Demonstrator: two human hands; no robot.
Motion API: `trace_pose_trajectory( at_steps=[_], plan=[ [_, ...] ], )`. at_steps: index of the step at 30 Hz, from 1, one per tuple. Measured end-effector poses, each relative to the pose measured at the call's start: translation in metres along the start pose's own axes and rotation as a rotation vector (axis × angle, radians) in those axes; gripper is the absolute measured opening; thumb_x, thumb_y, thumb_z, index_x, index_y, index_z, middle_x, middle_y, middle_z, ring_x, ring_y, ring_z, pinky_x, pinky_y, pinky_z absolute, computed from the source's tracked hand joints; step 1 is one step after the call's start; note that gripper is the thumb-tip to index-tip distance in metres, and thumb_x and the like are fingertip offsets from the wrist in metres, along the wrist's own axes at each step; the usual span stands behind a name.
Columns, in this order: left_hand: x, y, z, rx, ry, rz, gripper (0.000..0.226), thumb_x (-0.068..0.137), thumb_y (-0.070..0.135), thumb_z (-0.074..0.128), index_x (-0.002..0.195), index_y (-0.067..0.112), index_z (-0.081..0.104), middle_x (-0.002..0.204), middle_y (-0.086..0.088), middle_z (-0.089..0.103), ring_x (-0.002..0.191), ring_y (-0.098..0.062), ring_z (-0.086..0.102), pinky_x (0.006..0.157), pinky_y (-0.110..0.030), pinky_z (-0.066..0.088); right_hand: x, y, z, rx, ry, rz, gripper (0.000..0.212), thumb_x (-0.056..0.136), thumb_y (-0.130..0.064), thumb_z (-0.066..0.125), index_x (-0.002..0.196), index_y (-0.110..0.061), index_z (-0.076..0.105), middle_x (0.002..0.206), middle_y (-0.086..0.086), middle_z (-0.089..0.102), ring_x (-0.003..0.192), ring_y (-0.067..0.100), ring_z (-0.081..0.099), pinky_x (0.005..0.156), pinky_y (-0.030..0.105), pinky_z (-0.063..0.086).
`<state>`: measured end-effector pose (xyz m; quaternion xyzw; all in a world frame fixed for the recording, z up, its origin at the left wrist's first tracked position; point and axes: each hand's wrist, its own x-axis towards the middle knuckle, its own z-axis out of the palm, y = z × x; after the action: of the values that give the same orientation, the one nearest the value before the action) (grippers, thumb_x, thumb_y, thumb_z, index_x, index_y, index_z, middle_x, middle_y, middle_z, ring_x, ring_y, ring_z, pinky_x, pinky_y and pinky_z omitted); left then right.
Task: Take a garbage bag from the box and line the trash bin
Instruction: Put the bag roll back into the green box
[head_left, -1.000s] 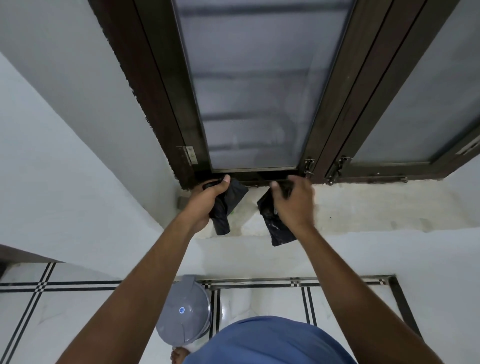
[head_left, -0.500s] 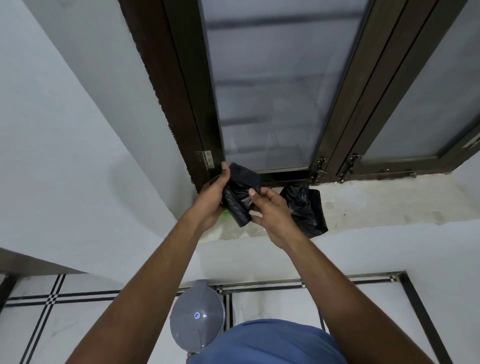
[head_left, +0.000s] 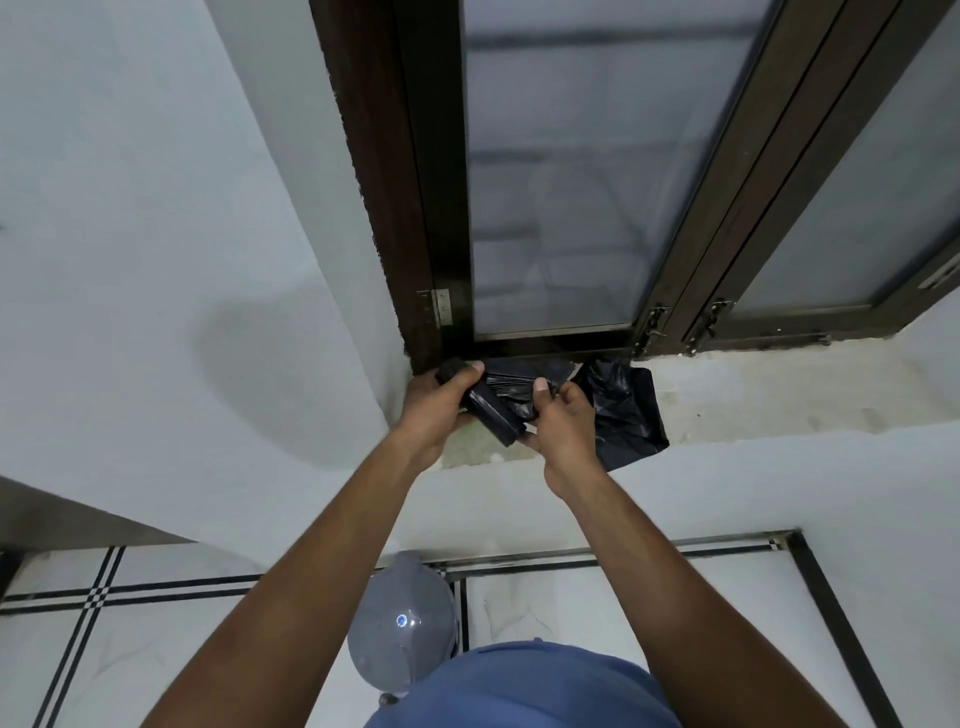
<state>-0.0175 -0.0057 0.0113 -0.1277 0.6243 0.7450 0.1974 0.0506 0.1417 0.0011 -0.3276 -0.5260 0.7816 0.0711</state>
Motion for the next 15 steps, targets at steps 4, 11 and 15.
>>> trace_pose_trajectory(
  at_steps=[4,11,15],
  plan=[
    [-0.003,-0.001,-0.001,0.131,0.01,0.056,0.033,0.104,0.028,0.079,0.132,0.012,0.073,0.129,-0.012,0.08,0.119,-0.028,0.078,0.102,-0.045,0.066,-0.004,-0.008,-0.008,-0.098,-0.011,-0.117,0.016,0.114,-0.021,0.062,0.128,-0.013,0.062,0.108,-0.001,0.084,0.105,0.02,0.082,0.082,0.042,0.071],
    [-0.004,-0.007,-0.004,0.027,0.078,0.008,0.039,0.105,0.033,0.078,0.139,0.014,0.071,0.129,-0.009,0.081,0.117,-0.028,0.079,0.095,-0.04,0.069,-0.014,-0.022,-0.011,-0.493,-0.196,-0.528,0.012,0.103,-0.015,0.077,0.11,-0.023,0.076,0.1,-0.009,0.083,0.097,0.008,0.078,0.092,0.038,0.066],
    [-0.003,-0.005,-0.009,-0.103,0.056,-0.083,0.031,0.115,0.017,0.059,0.138,0.0,0.071,0.134,-0.024,0.078,0.108,-0.03,0.08,0.086,-0.038,0.069,-0.027,-0.012,-0.017,-0.888,-0.349,-0.872,0.018,0.097,-0.013,0.077,0.111,-0.022,0.085,0.115,-0.015,0.08,0.107,0.007,0.069,0.096,0.02,0.055]
  ],
)
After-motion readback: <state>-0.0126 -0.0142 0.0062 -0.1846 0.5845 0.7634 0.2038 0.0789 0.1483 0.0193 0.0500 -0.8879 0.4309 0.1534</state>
